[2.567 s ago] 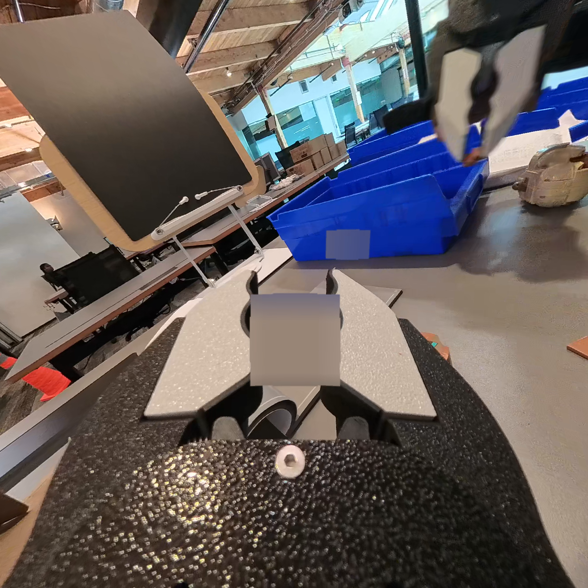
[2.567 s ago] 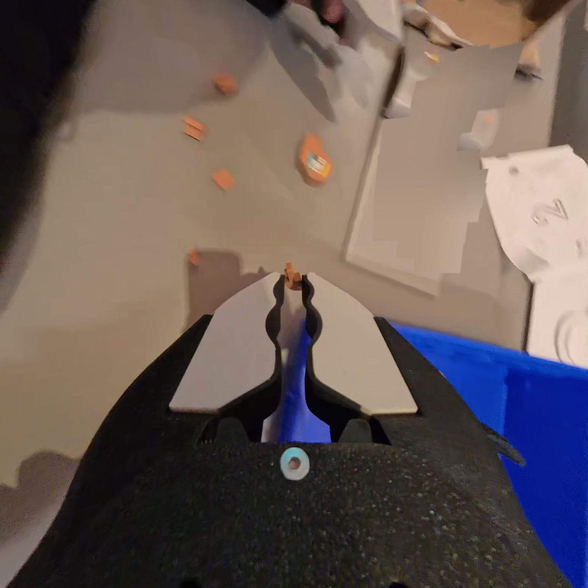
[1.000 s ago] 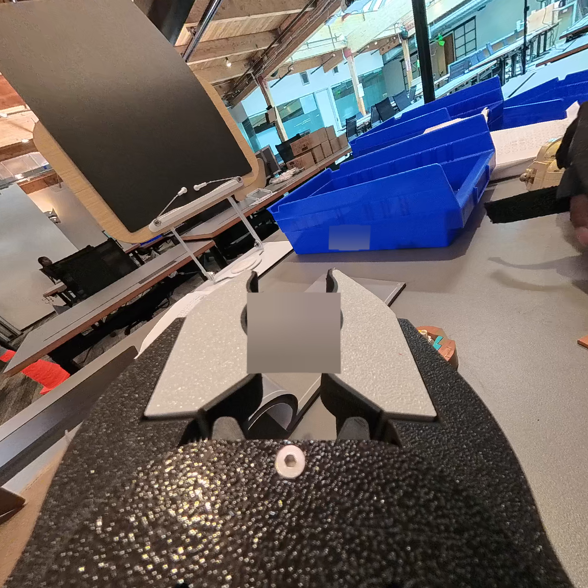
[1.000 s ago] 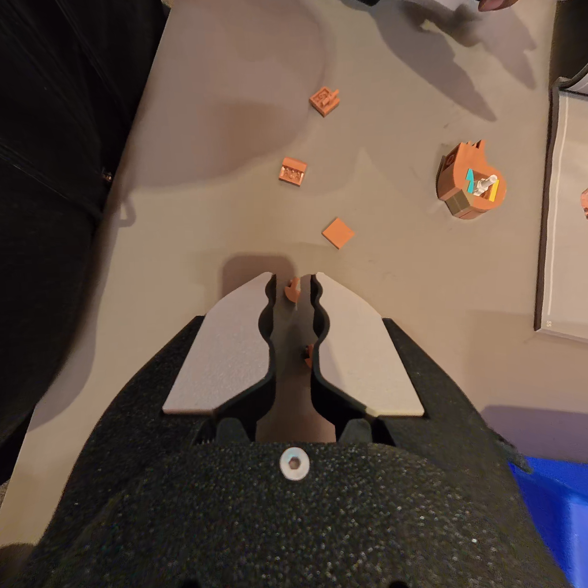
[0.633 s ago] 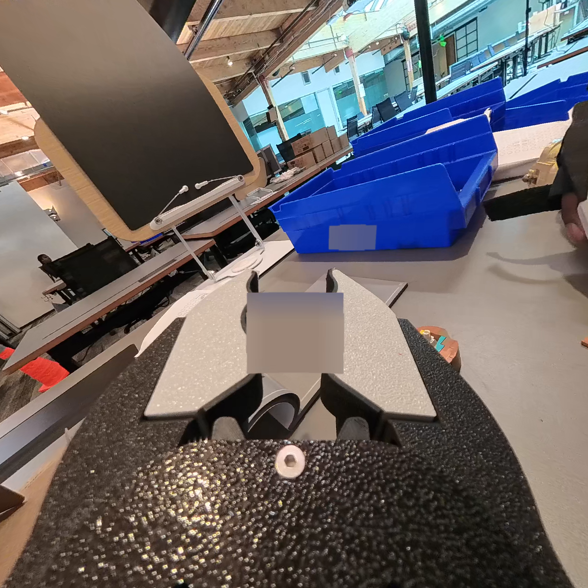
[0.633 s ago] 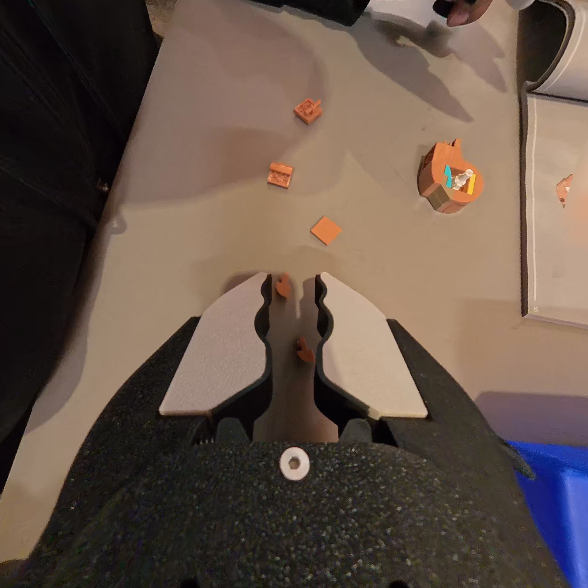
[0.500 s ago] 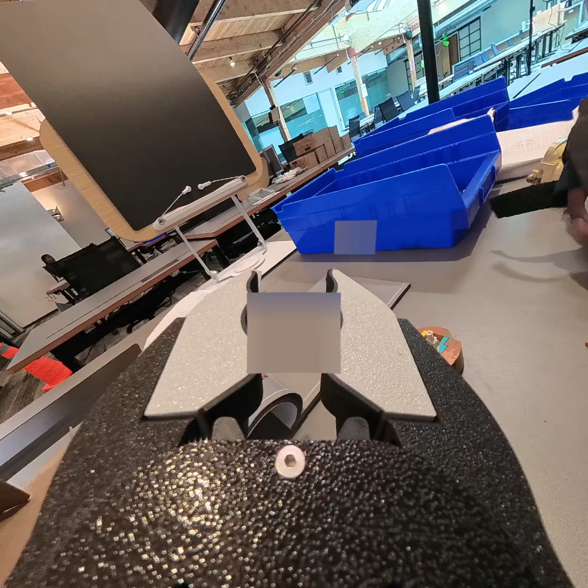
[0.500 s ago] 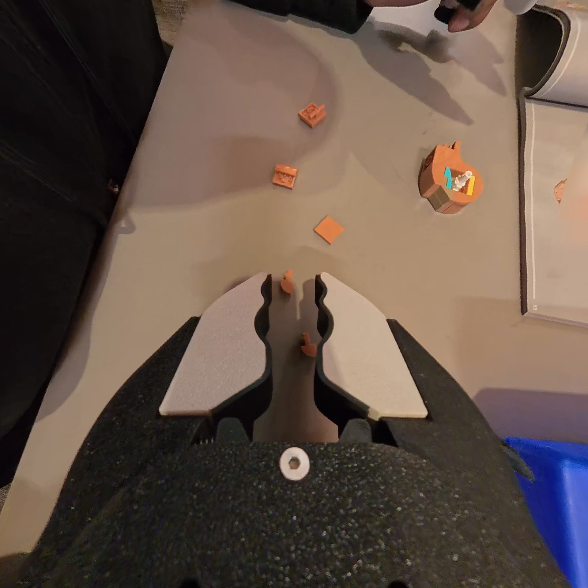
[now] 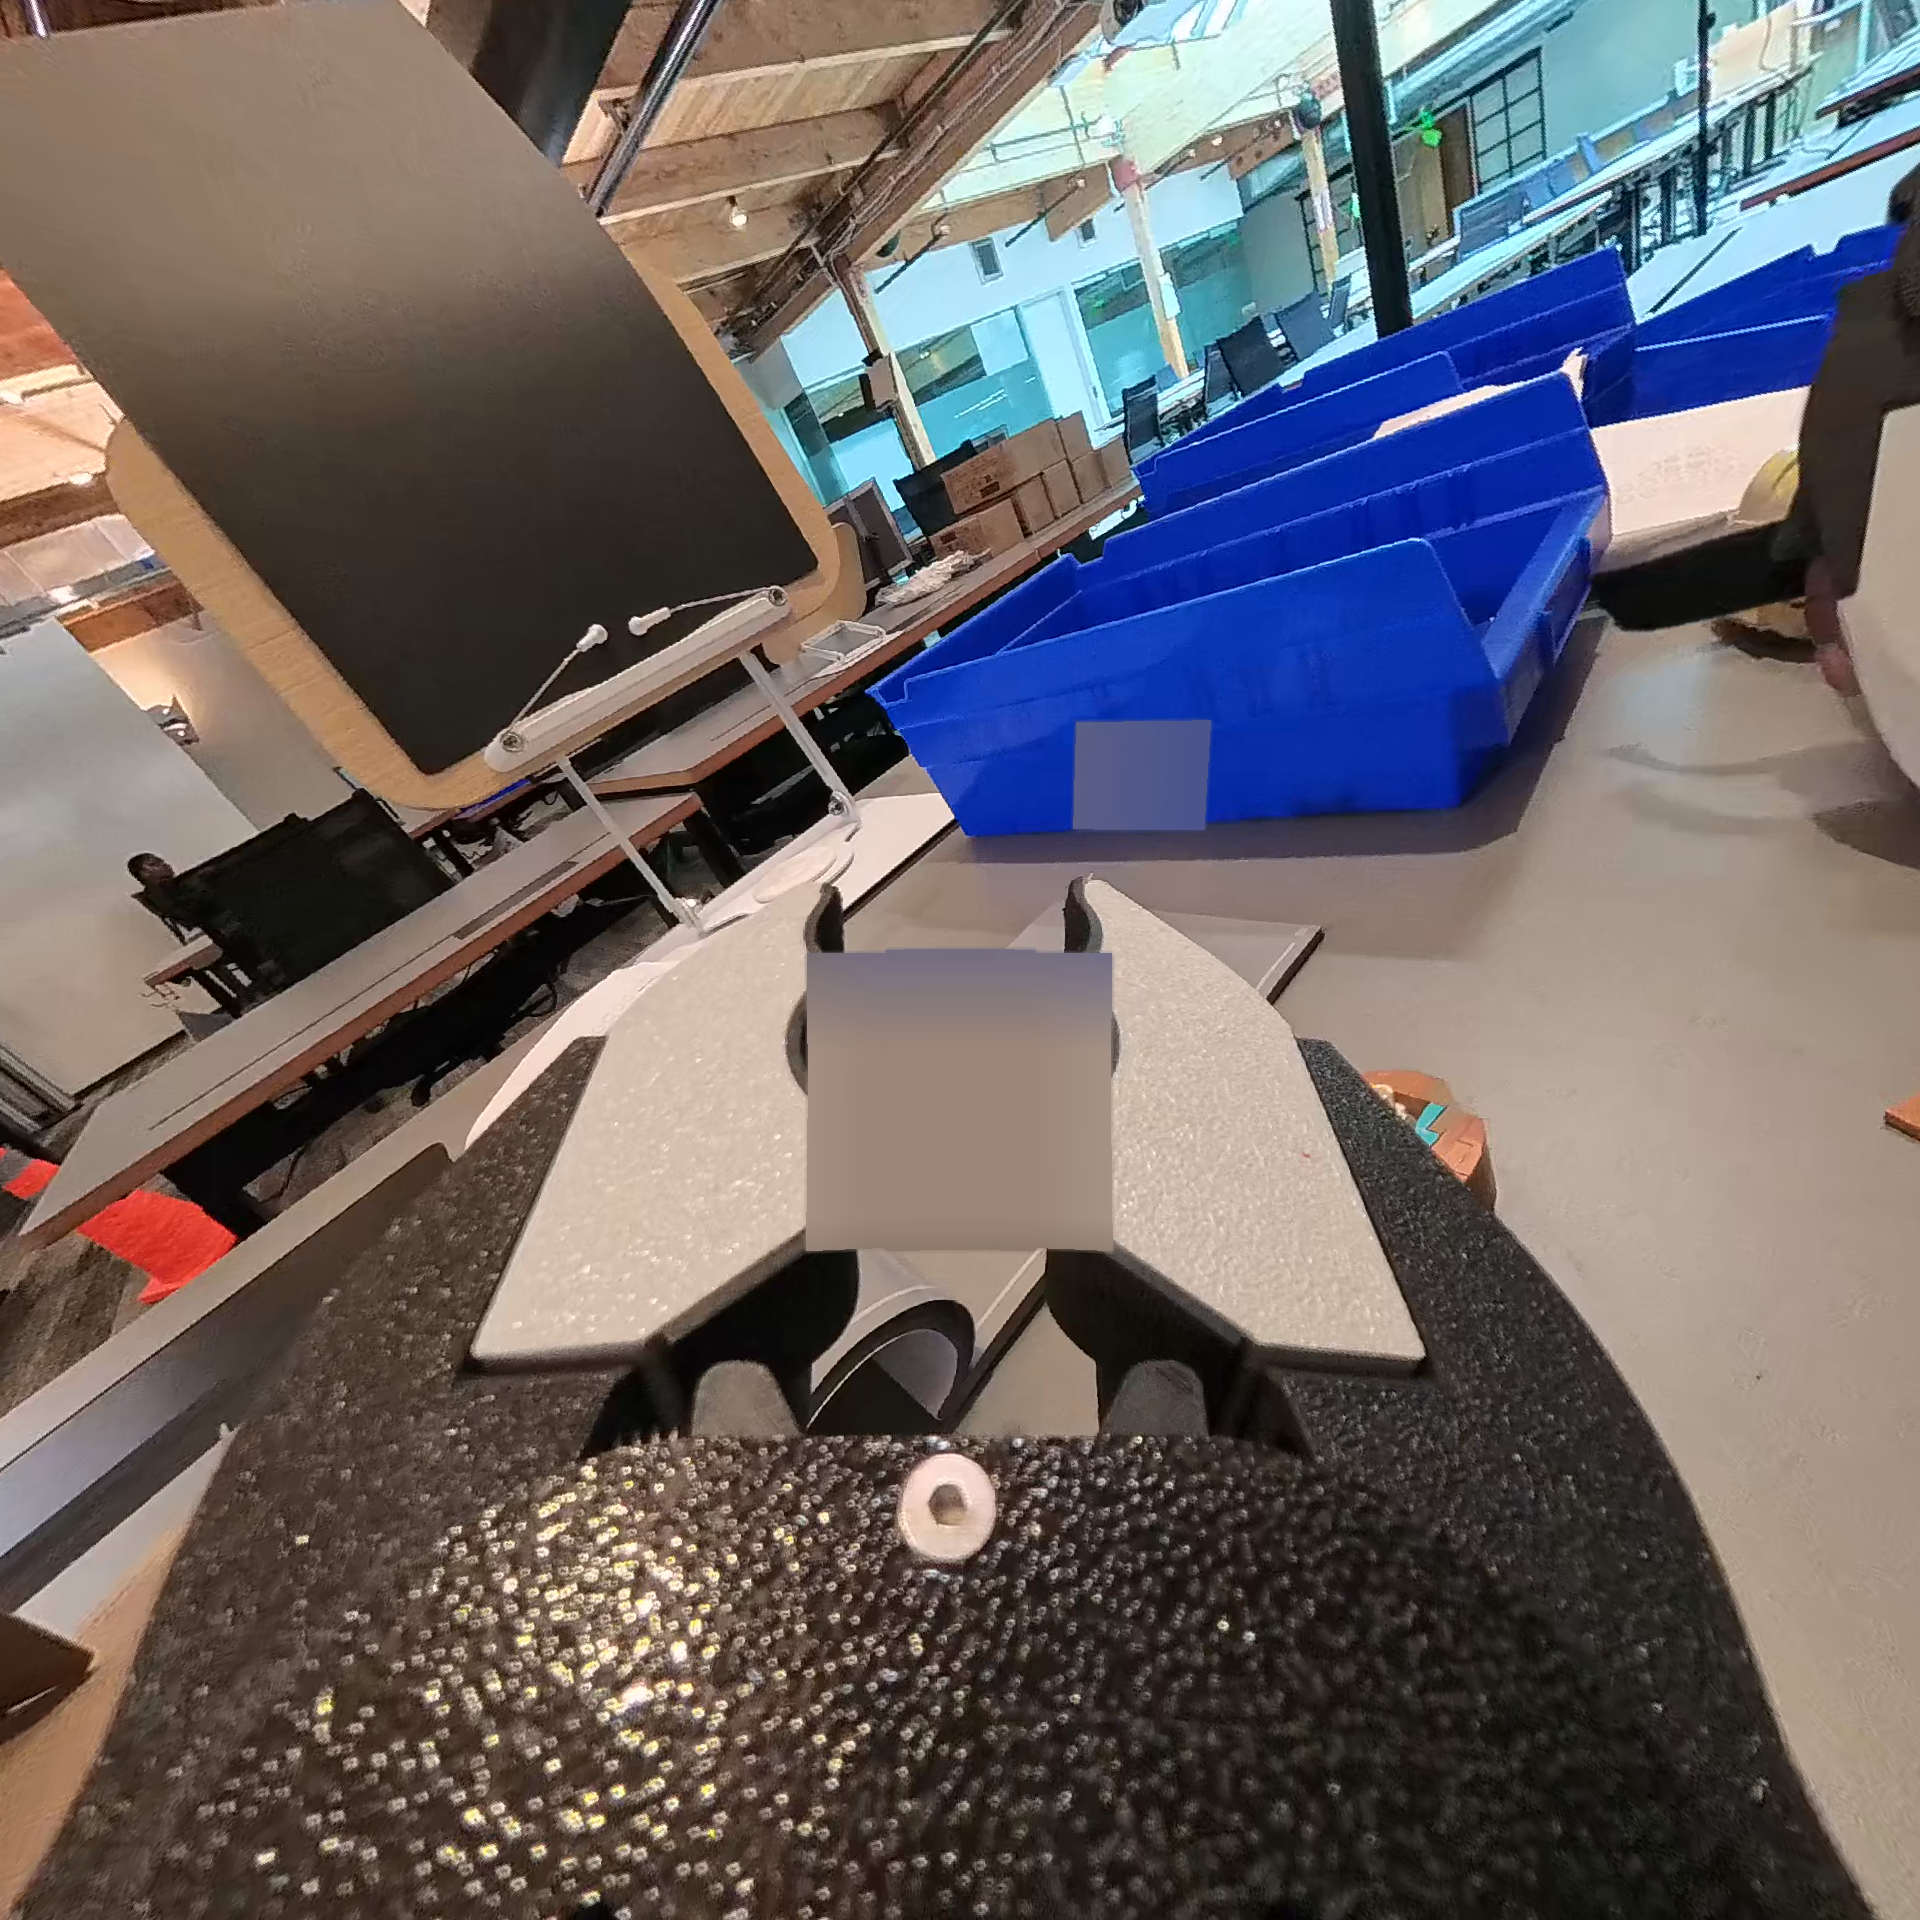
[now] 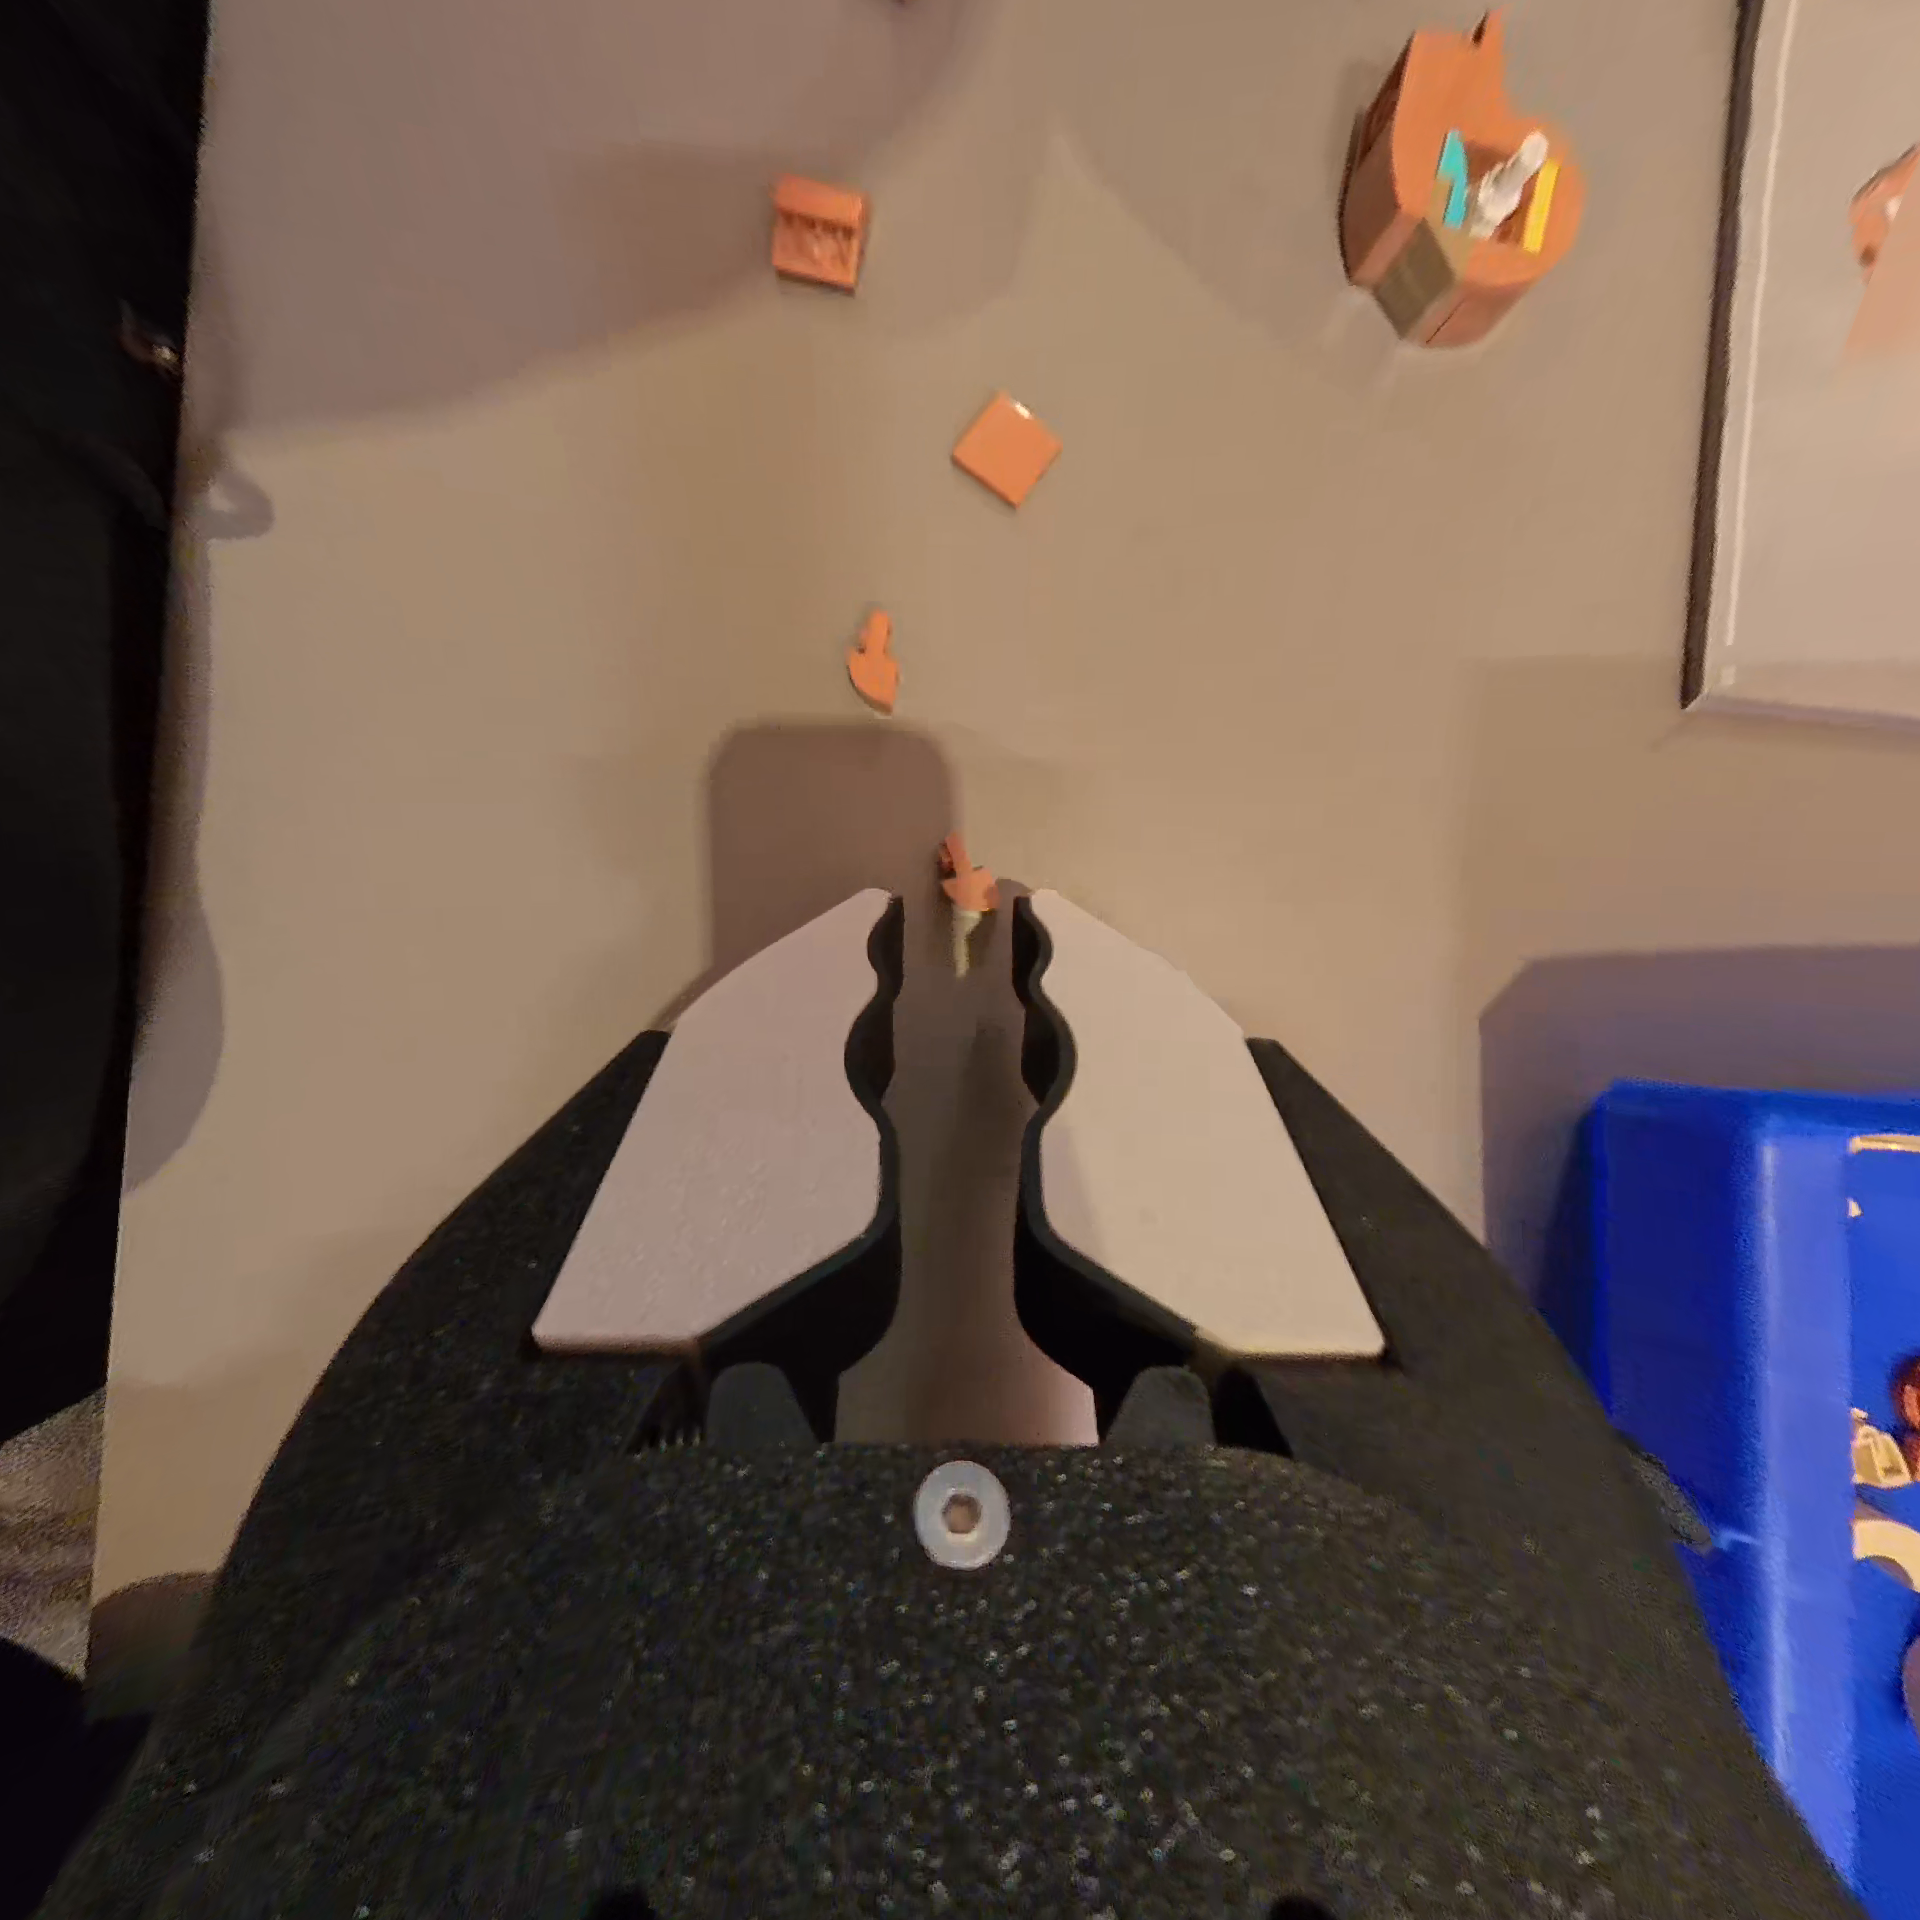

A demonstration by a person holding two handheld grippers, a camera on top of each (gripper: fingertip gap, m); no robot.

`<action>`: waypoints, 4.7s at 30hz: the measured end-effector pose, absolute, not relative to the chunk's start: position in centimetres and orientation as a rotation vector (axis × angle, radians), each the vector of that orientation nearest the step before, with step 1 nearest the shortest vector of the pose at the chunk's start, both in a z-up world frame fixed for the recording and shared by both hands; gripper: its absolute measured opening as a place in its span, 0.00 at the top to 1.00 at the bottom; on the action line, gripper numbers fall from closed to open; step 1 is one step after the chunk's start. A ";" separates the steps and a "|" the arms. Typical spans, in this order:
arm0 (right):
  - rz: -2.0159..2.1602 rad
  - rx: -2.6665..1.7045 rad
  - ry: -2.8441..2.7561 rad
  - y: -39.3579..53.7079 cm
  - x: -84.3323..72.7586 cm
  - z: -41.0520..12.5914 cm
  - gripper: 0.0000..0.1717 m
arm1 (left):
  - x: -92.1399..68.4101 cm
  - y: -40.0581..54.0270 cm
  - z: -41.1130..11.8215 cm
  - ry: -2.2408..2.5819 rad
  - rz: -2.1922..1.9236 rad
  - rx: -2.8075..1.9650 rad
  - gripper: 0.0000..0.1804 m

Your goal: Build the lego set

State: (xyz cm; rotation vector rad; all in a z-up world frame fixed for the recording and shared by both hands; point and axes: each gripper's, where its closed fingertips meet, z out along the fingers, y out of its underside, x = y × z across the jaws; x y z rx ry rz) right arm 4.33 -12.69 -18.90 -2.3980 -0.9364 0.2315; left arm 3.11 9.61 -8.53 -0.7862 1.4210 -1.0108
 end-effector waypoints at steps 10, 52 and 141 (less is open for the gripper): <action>0.241 -2.427 -1.020 -12.3 2.2 -20.2 0.97 | 3.1 9.7 -8.4 1.416 -1.005 -0.784 0.78; 0.247 -2.202 -0.890 -7.5 -1.1 -18.7 0.80 | 2.0 8.5 -7.7 1.474 -1.141 -0.798 0.86; 0.429 -2.058 -0.482 -4.2 -0.8 -14.9 0.68 | -2.3 8.6 4.2 0.818 -1.185 -1.167 0.41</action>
